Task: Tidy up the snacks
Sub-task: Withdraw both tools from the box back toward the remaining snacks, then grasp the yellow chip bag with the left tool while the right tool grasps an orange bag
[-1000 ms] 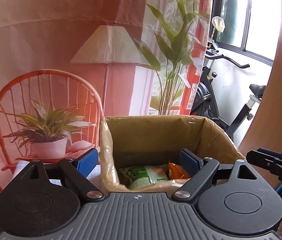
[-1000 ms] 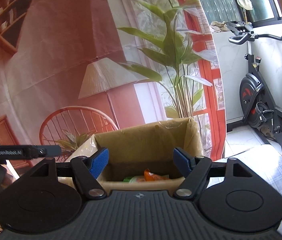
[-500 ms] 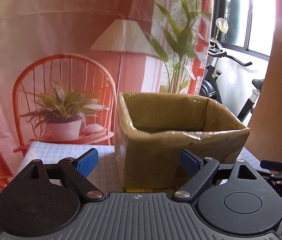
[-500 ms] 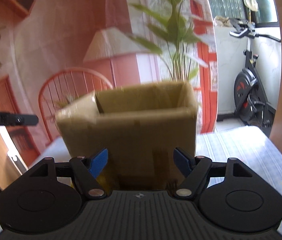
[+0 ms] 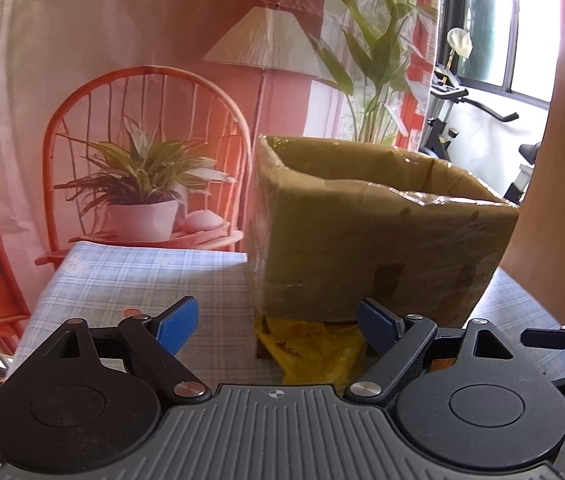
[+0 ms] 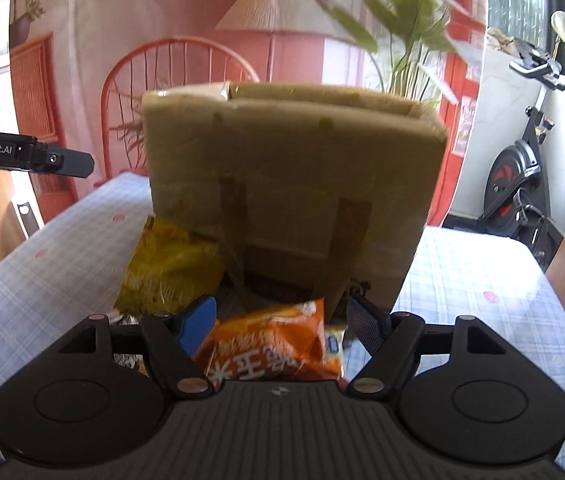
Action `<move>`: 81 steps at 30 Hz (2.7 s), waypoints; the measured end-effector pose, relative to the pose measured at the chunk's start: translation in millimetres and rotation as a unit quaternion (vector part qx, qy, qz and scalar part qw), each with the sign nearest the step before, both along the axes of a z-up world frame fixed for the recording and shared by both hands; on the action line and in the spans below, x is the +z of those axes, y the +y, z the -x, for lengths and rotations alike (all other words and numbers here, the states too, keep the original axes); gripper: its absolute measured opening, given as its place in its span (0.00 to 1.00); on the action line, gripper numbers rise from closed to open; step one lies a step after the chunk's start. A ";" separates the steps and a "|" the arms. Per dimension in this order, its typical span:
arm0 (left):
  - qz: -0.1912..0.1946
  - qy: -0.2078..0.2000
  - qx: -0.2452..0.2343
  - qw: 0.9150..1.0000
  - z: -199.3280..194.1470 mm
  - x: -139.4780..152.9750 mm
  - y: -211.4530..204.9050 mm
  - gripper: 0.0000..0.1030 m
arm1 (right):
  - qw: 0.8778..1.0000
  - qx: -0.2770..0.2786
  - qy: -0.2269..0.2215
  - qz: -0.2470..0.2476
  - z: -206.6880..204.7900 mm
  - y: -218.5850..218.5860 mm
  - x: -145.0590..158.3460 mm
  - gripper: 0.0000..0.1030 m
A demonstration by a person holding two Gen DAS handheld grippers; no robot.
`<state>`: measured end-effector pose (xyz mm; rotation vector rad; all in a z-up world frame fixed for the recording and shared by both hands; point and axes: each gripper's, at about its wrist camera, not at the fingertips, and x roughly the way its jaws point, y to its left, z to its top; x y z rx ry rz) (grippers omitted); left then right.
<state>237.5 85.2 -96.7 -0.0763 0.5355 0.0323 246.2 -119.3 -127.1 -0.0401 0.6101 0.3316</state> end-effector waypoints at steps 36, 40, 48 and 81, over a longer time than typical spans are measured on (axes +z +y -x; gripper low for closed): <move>0.012 0.066 -0.037 0.997 -2.1 -33.7 -11.4 0.86 | 0.996 0.040 0.033 0.069 -2.7 12.0 -40.7 0.75; 0.012 0.067 -0.038 0.997 -2.2 -33.7 -13.0 0.86 | 0.996 0.044 0.030 0.066 -1.2 11.9 -38.8 0.70; 0.006 0.080 -0.047 0.996 -10.4 -39.3 -16.7 0.87 | 0.999 0.030 0.024 0.027 -1.2 5.3 -30.9 0.67; 0.018 0.131 -0.062 0.989 -73.5 -83.5 -20.3 0.60 | 1.000 0.012 0.015 -0.002 -10.4 -10.2 -25.7 0.66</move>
